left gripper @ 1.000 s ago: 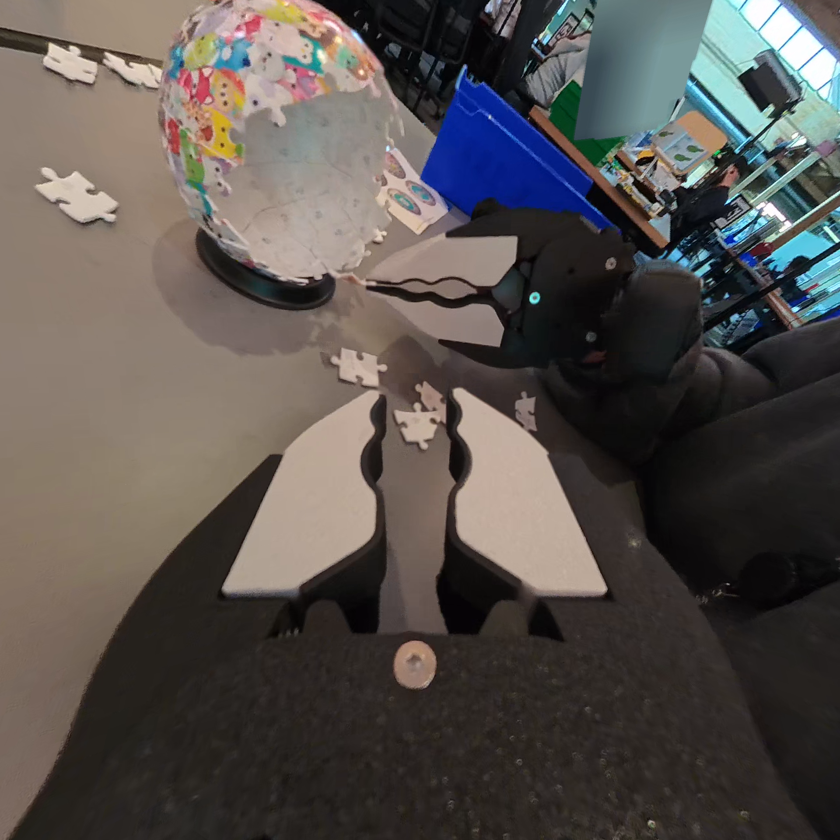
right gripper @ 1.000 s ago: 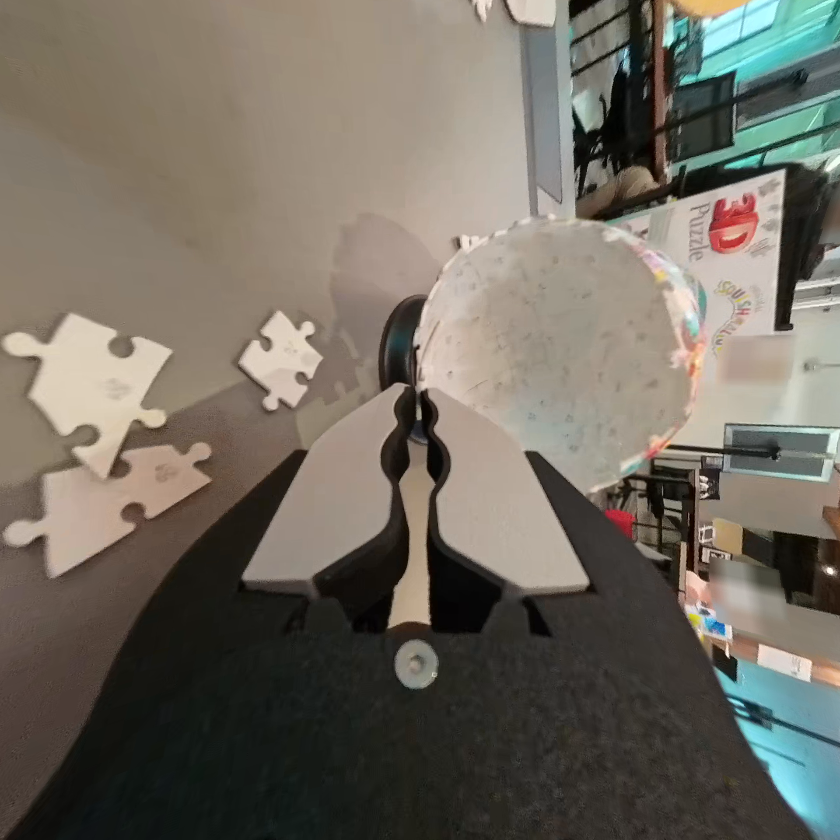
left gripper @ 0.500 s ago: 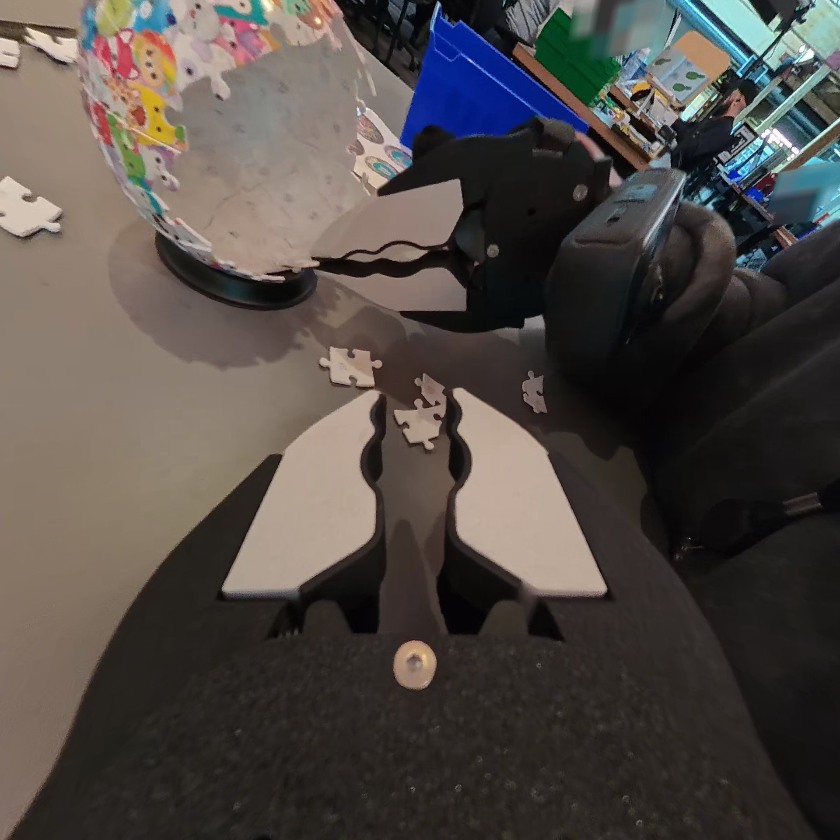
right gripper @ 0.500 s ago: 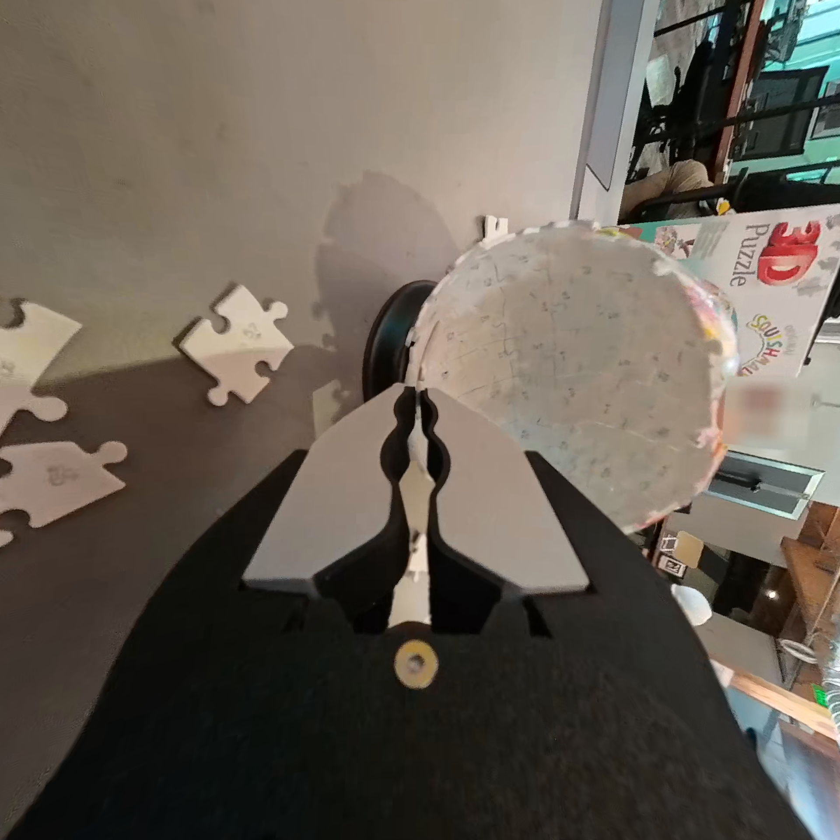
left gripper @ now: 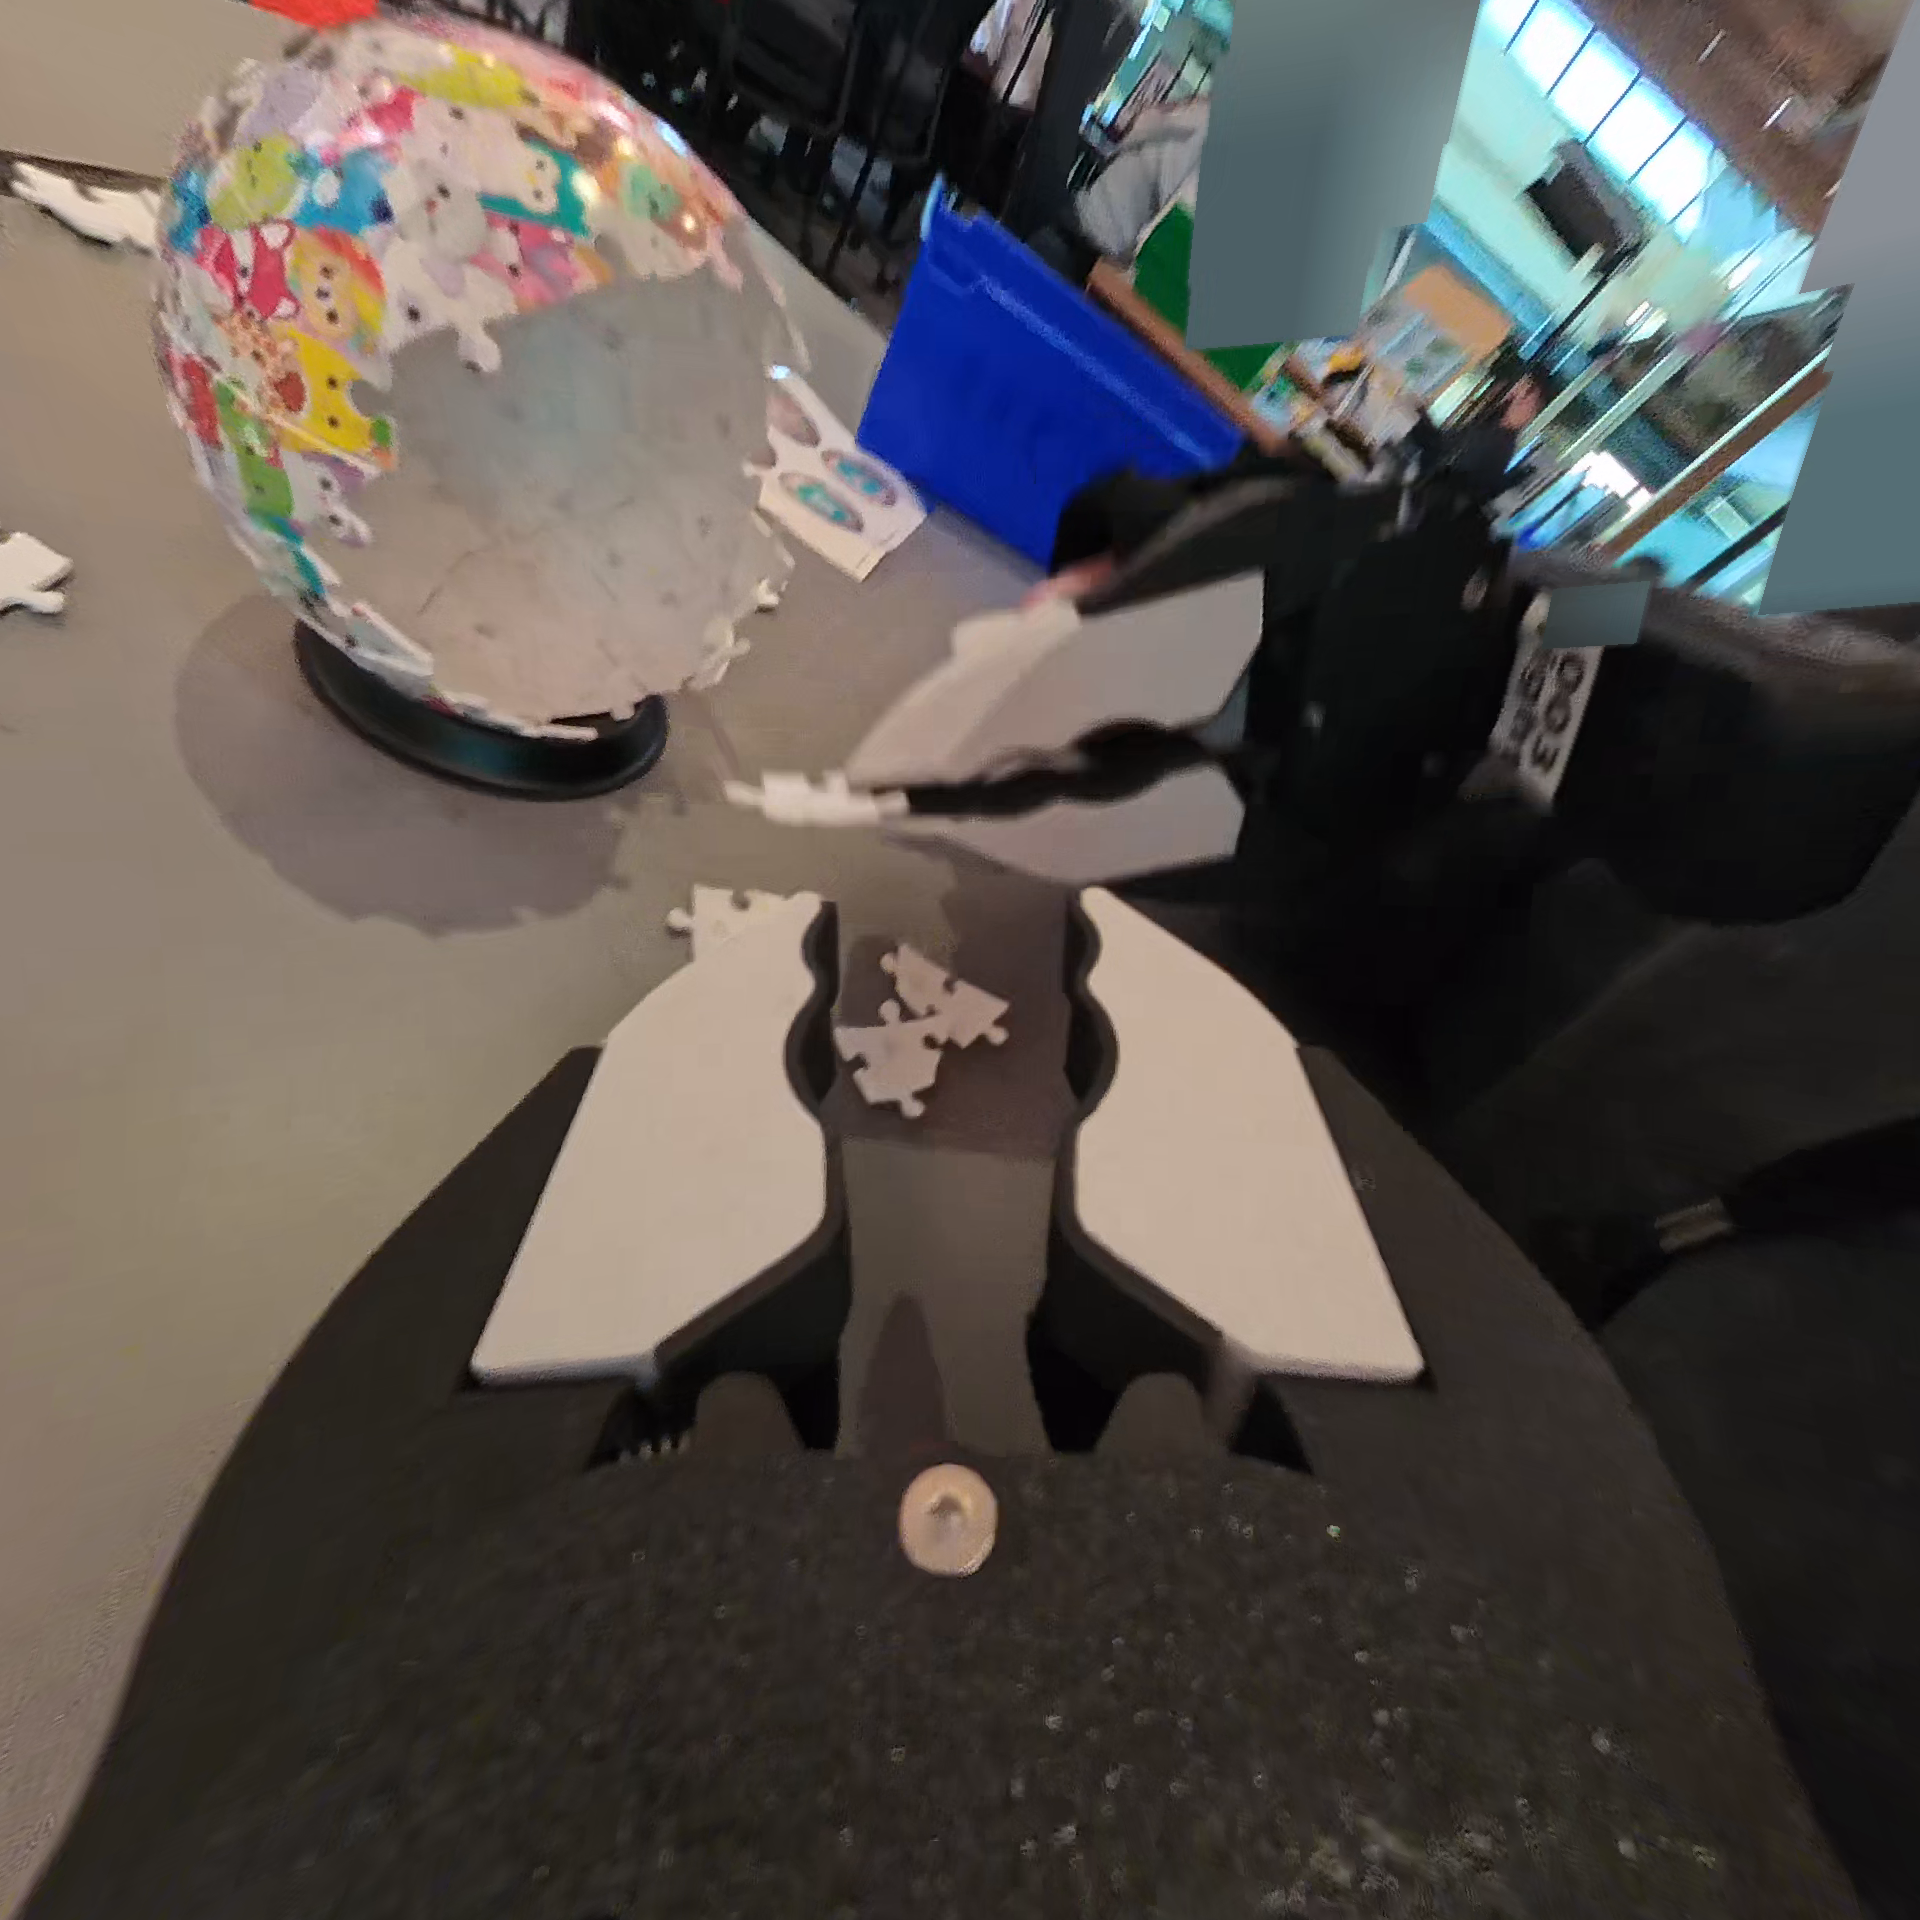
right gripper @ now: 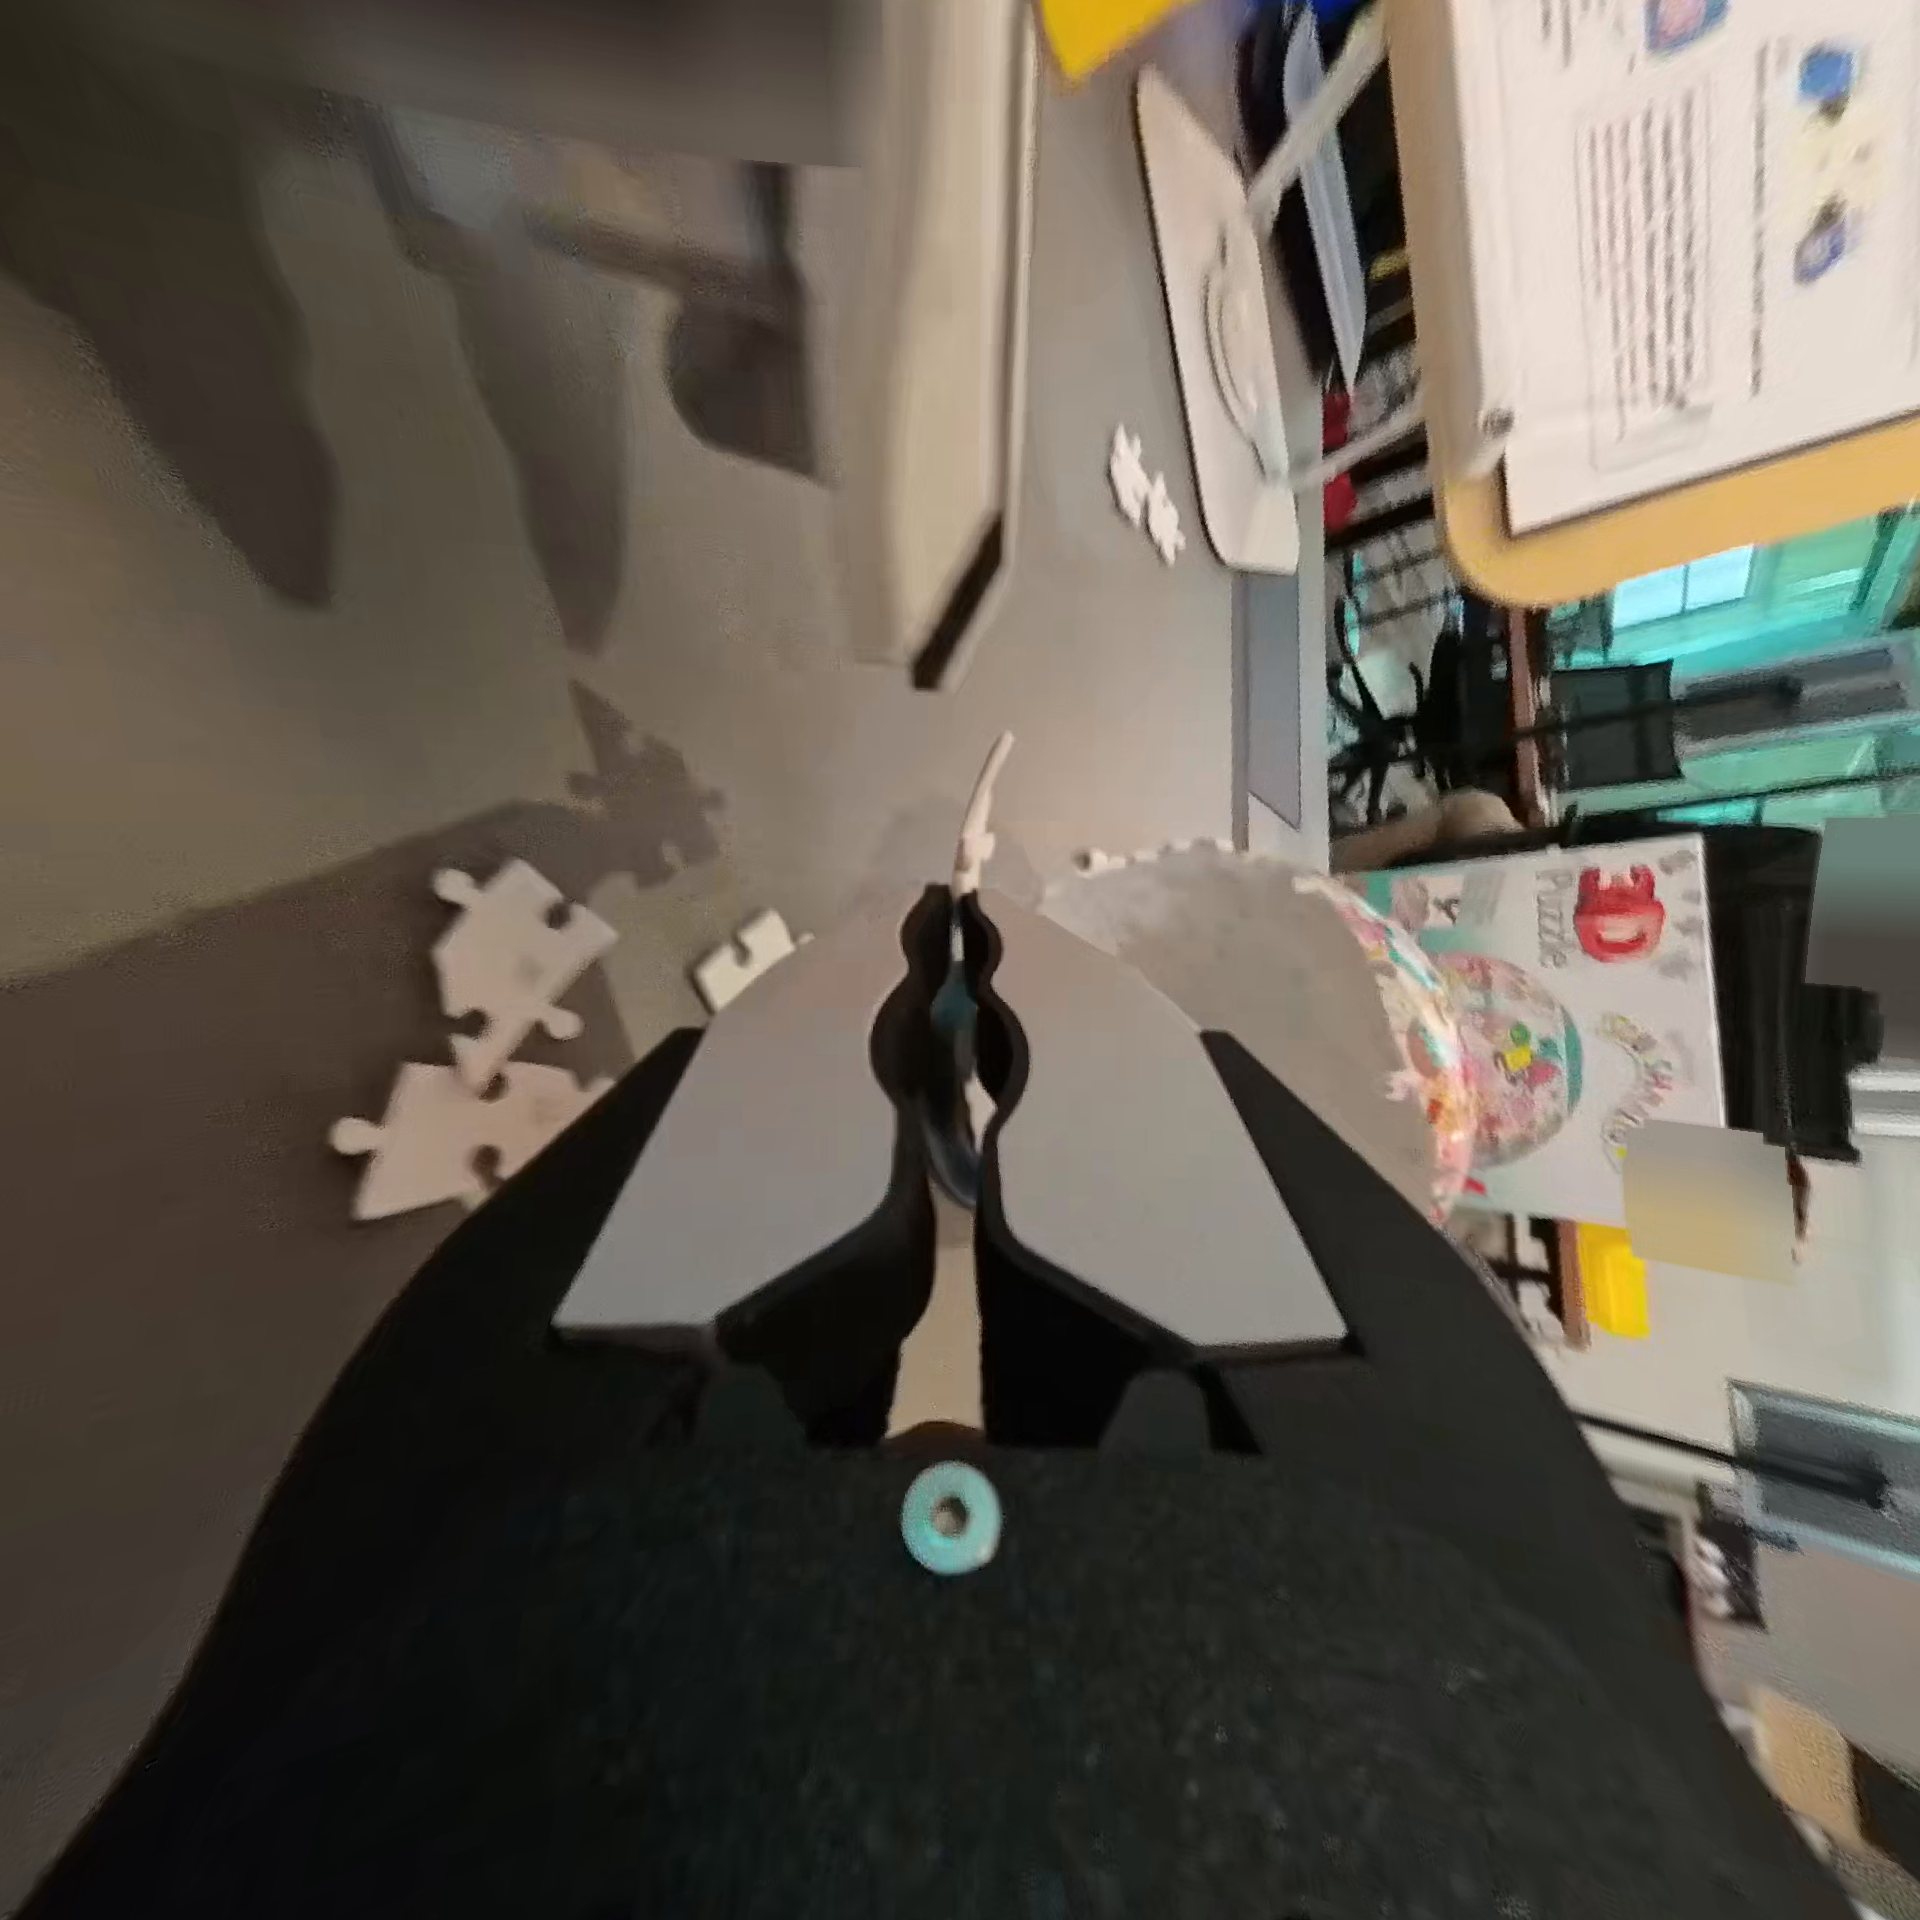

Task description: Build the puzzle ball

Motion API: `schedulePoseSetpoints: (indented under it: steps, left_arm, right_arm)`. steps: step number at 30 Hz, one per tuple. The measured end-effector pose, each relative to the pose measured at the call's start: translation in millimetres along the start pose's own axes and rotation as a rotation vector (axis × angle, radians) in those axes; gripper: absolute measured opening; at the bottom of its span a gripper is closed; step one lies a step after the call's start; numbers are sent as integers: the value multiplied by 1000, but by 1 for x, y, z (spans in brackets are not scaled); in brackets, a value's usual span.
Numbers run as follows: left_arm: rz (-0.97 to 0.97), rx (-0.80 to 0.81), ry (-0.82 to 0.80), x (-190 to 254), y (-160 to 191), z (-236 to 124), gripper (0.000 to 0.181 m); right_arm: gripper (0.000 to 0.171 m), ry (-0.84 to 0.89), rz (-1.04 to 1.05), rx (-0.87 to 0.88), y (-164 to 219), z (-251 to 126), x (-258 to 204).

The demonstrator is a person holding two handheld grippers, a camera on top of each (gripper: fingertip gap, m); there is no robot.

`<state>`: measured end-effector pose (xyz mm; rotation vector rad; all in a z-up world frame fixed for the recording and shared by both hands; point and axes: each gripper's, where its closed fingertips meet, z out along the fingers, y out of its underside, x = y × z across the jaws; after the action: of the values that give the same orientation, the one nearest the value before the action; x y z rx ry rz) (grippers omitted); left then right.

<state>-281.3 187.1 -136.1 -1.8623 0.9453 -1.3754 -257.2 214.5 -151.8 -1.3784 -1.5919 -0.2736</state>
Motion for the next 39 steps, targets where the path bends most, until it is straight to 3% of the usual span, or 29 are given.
schedulePoseSetpoints:
  steps: [6,15,20,39]
  left_arm:
    - [-6,26,18,12,-5,-1,41]
    - [40,-22,4,29,6,3,40]
    - [59,-41,-13,29,11,4,40]
    - [75,-98,0,20,19,12,40]
  right_arm:
    - [2,56,-10,33,-11,-18,-11]
    - [2,158,-221,-111,25,-9,16]
    - [2,60,-210,-231,57,17,16]
    - [2,-109,-269,-307,78,43,10]
